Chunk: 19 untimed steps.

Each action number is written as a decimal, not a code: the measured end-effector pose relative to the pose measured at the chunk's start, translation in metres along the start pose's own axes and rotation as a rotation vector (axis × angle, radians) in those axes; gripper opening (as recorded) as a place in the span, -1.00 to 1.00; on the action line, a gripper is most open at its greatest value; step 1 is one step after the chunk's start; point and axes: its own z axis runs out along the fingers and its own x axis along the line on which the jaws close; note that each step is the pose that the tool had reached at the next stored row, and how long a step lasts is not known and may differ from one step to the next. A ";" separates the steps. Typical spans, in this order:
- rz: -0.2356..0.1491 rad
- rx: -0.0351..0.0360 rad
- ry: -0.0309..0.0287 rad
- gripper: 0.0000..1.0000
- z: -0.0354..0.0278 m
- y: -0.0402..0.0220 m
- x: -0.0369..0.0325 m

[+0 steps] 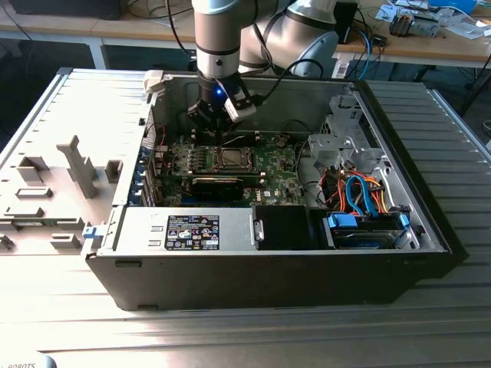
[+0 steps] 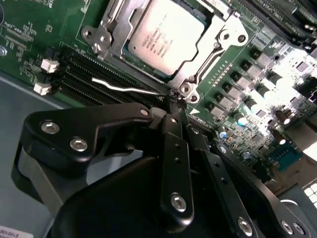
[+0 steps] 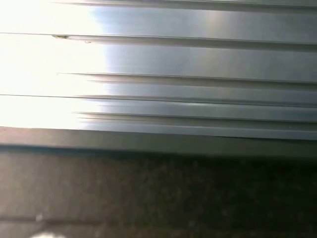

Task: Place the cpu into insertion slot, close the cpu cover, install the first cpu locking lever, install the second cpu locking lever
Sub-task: 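Install the first cpu locking lever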

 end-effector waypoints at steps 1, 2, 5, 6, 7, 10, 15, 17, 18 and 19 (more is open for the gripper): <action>0.000 -0.0010 -0.0001 -0.79 0.0001 0.0004 0.0000; 0.000 -0.0017 -0.0001 -0.79 0.0001 0.0005 0.0000; 0.000 -0.0022 0.0000 -0.79 0.0000 0.0005 -0.0014; 0.000 -0.0023 0.0002 -0.79 0.0001 0.0004 -0.0032; 0.000 -0.0024 0.0003 -0.79 0.0001 0.0003 -0.0046; 0.000 -0.0028 0.0012 -0.79 0.0001 0.0001 -0.0097; 0.000 -0.0030 0.0041 -0.79 0.0008 -0.0004 -0.0218; 0.000 -0.0032 0.0045 -0.79 0.0012 -0.0005 -0.0239; 0.000 -0.0032 0.0048 -0.79 0.0014 -0.0005 -0.0248; 0.000 -0.0031 0.0054 -0.79 0.0019 -0.0006 -0.0262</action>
